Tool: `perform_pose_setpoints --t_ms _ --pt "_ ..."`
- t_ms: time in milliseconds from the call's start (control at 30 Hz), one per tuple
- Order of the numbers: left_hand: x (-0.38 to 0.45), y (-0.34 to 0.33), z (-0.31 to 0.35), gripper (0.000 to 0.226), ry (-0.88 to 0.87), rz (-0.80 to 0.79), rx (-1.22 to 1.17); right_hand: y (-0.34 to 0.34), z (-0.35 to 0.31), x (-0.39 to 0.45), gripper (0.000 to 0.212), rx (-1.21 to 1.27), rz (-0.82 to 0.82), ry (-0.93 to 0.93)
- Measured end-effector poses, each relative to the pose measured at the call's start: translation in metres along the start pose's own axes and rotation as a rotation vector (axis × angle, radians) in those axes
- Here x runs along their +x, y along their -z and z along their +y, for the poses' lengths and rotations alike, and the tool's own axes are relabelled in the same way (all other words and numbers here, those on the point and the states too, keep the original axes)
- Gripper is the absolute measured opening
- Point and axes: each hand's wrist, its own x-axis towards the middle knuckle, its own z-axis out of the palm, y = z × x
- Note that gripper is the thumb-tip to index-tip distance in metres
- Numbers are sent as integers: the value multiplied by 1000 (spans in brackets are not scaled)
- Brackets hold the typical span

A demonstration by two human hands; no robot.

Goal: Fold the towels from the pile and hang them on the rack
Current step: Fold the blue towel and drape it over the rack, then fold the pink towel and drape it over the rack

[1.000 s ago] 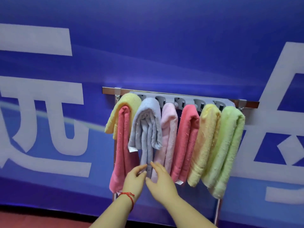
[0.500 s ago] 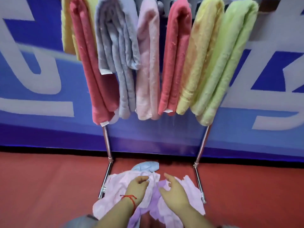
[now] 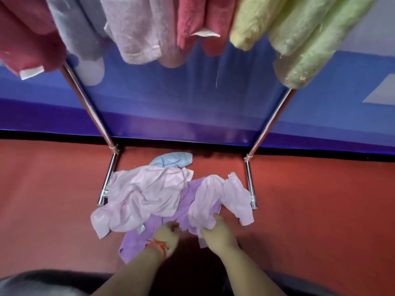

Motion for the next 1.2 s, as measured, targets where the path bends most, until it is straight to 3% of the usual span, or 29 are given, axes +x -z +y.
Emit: perform_pose_setpoints --t_ms 133,367,533,700,933,1033,1100,1167,1200 --pt "36 -17 -4 38 52 -51 15 -18 23 45 64 -51 -34 -71" --pt "92 -40 3 56 118 -146 21 -18 20 100 48 -70 -45 -85" --pt "126 -54 -1 52 170 -171 -44 -28 29 129 49 -15 -76 -134" --pt "151 -74 -4 60 243 -181 -190 -37 40 146 72 20 -97 -201" --pt "171 -91 -10 64 233 -196 -263 -47 53 162 77 64 -126 -216" --pt "176 -97 -18 43 214 -264 -357 -52 58 168 83 88 -139 -238" --pt "176 -98 -17 16 247 -291 -415 -54 63 173 64 128 -137 -238" --pt "176 -102 -21 20 279 -247 -464 -56 64 174 31 203 -135 -228" --pt "175 -102 -20 29 280 -243 -488 -57 63 173 25 258 -137 -237"
